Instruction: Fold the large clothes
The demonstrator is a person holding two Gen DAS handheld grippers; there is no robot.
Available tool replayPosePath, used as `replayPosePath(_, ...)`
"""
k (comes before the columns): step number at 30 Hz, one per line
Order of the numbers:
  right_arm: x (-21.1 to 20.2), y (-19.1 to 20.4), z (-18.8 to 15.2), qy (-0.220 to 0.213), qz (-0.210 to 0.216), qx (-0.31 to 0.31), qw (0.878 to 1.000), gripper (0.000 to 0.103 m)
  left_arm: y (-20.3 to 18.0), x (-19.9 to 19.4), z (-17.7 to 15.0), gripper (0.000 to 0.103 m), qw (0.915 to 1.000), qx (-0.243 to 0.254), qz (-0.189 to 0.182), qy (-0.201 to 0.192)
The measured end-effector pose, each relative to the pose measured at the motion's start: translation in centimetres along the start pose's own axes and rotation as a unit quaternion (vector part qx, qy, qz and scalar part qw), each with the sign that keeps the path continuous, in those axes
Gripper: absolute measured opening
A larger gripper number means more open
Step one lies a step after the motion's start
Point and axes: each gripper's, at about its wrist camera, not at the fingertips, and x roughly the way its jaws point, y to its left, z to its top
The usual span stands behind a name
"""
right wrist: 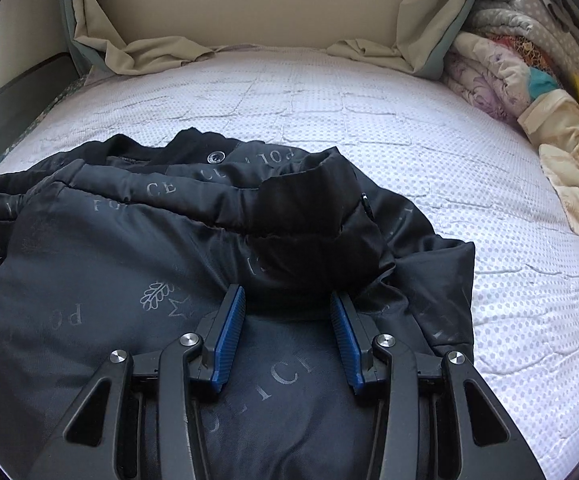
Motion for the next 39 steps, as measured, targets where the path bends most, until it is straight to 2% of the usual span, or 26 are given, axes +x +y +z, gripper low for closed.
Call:
replayPosePath(3,-0.2,-0.6,0.3,0.004,0.018,0.019,1.0,0.041,0.3,-0.5,0.5,0.092,0.9999,-0.007,-0.013,0.005)
replayPosePath(7,-1.9,-2.0,1.7,0.033,0.05,0.061,0.996,0.041,0.8,-2.8,1.7,0.092,0.9996,0.0,-0.025,0.016)
replayPosePath(10,-4.6,-2.6,2.6,0.007,0.058,0.076,0.995,0.042,2.2,-4.8,2.6,0.092,0.9989,-0.019,-0.043,0.0)
replayPosePath(12,-5.8,-3.0,3.1,-0.011,0.049,0.075,0.996,0.042,3.4,-5.3,3.3,0.092,0.9987,-0.038,-0.034,-0.008)
replayPosePath(15,-5.1,-3.9,3.6,-0.007,0.037,0.086,0.996,0.04,5.0,-3.8,3.7,0.092,0.9979,-0.06,-0.018,0.015)
replayPosePath(16,-4.4,-4.2,3.6,0.003,0.031,0.092,0.995,0.037,5.7,-2.4,3.5,0.092,0.9965,-0.073,-0.016,0.038)
replayPosePath(19,-1.9,-4.9,3.1,0.043,0.018,0.098,0.994,0.034,6.8,-0.1,2.6,0.093,0.9904,-0.105,-0.045,0.078)
replayPosePath(25,0.2,-6.0,1.9,0.07,0.033,0.124,0.989,0.033,7.3,1.2,2.0,0.1,0.9866,-0.122,-0.058,0.093)
replayPosePath(28,0.6,-5.0,1.5,0.055,0.007,0.097,0.994,0.033,7.4,2.6,1.5,0.103,0.982,-0.14,-0.069,0.106)
replayPosePath(31,0.4,-4.9,1.5,0.052,-0.003,0.098,0.994,0.034,7.1,2.0,1.7,0.103,0.9841,-0.136,-0.061,0.097)
replayPosePath(36,-1.7,-7.1,2.3,0.07,0.041,0.18,0.98,0.04,7.4,-0.5,2.1,0.099,0.9831,-0.144,-0.063,0.093)
replayPosePath(39,-5.2,-6.7,3.3,0.034,0.034,0.167,0.985,0.044,7.7,-3.4,2.5,0.098,0.988,-0.131,-0.049,0.066)
